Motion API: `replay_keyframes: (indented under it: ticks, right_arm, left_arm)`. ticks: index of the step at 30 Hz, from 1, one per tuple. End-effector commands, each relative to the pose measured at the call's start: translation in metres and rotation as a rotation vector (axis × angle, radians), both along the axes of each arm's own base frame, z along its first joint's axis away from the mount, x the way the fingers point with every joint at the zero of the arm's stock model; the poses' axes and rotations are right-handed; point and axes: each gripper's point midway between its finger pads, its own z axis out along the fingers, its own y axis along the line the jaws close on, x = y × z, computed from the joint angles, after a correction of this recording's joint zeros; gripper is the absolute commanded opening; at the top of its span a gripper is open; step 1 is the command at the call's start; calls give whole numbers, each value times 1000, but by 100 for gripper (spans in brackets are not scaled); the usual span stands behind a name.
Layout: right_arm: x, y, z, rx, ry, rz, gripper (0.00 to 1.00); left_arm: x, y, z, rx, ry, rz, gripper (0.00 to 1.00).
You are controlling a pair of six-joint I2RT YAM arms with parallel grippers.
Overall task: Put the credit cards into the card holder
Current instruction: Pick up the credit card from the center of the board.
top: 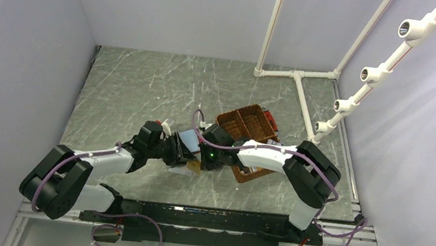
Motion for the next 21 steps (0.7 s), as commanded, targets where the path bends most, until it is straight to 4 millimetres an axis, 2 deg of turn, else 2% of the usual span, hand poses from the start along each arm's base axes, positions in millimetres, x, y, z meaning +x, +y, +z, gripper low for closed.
replay_keyframes:
  ticks: [1, 2, 5, 9, 11, 12, 16, 18, 19, 20, 21]
  right_arm:
    - [-27, -30, -44, -139, 96, 13, 5]
    - [-27, -30, -43, -140, 96, 14, 5]
    - [-26, -29, -39, -136, 89, 13, 5]
    - [-22, -28, -31, -134, 73, 12, 5]
    - [-19, -27, -19, -129, 51, 14, 5]
    - [-17, -26, -11, -125, 36, 21, 6]
    - [-7, -19, 40, -73, -53, 92, 14]
    - [-7, -11, 77, 19, -90, 164, 26]
    - [-11, -6, 95, 85, -96, 219, 33]
    - [-15, -3, 113, 162, -90, 265, 38]
    - [-17, -2, 133, 240, -92, 301, 42]
  left_arm:
    - [7, -13, 21, -57, -48, -42, 39]
    - [6, -12, 18, -46, -41, -40, 38]
    - [4, -6, 10, 25, -15, -35, 25]
    - [5, 0, 12, 85, -28, -44, 11]
    - [3, 4, 16, 117, -34, -56, 1]
    - [0, 8, 17, 140, -33, -64, 0]
    - [-3, 17, 49, 188, -124, -139, 0]
    - [-11, 16, 72, 181, -187, -258, 0]
    - [-14, 12, 90, 161, -231, -325, 0]
    - [-24, 11, 94, 150, -230, -400, 0]
    - [-27, 7, 110, 123, -258, -465, 0]
